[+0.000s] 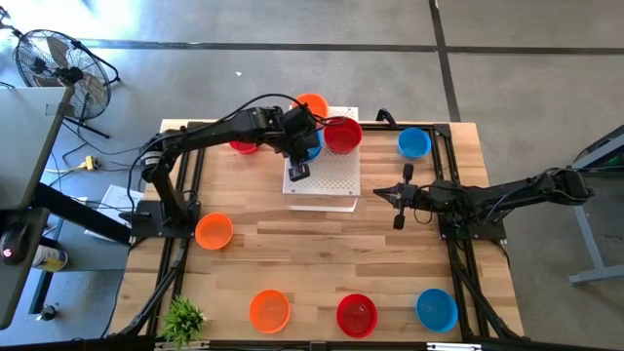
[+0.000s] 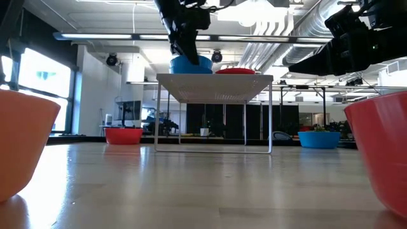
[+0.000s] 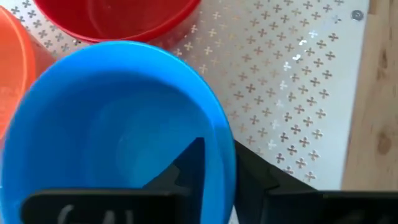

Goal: Pick & Place Mini bowls
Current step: Stack the blue bowl on top of the blue bowl on the shelf

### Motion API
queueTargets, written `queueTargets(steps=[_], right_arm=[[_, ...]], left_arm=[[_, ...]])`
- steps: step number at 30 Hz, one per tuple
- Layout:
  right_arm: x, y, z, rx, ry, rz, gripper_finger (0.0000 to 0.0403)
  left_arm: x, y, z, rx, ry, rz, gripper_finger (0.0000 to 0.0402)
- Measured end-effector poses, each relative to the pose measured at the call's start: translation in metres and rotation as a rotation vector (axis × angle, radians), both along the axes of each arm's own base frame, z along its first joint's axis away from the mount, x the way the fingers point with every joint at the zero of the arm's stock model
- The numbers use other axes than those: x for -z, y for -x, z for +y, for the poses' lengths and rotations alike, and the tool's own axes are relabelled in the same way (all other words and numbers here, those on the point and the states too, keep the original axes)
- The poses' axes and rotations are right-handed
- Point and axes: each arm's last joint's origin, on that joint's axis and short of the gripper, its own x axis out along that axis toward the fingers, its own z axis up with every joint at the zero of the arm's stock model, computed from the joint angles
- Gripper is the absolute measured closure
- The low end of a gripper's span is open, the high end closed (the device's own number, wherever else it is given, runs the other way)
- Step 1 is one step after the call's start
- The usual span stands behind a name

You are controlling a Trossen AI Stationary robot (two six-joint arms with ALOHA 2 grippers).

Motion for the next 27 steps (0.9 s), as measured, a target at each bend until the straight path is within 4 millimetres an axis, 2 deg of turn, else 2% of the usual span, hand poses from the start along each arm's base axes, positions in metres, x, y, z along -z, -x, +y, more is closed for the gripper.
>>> queueTargets(steps=[6, 11, 21, 27], right_arm=[[0.0, 0.0, 0.0, 0.0, 0.0, 0.002, 0.0403], [0.0, 0.0, 0.0, 0.0, 0.0, 0.002, 0.0403], [0.0, 0.0, 0.0, -0.001, 0.0, 0.002, 0.0402], [0.0, 0.0, 0.0, -0.001, 0.0, 0.003, 0.0402]], left_arm=[[0.0, 0.003, -0.001, 0.001, 0.007, 0.02, 0.0296], [-0.002, 0.005, -0.002, 0.001, 0.011, 0.032, 0.0282], [-0.044, 0.012, -0.004, 0.005, -0.024, -0.034, 0.0282], [-0.047, 0.015, -0.006, 0.036, 0.009, -0.022, 0.0283]])
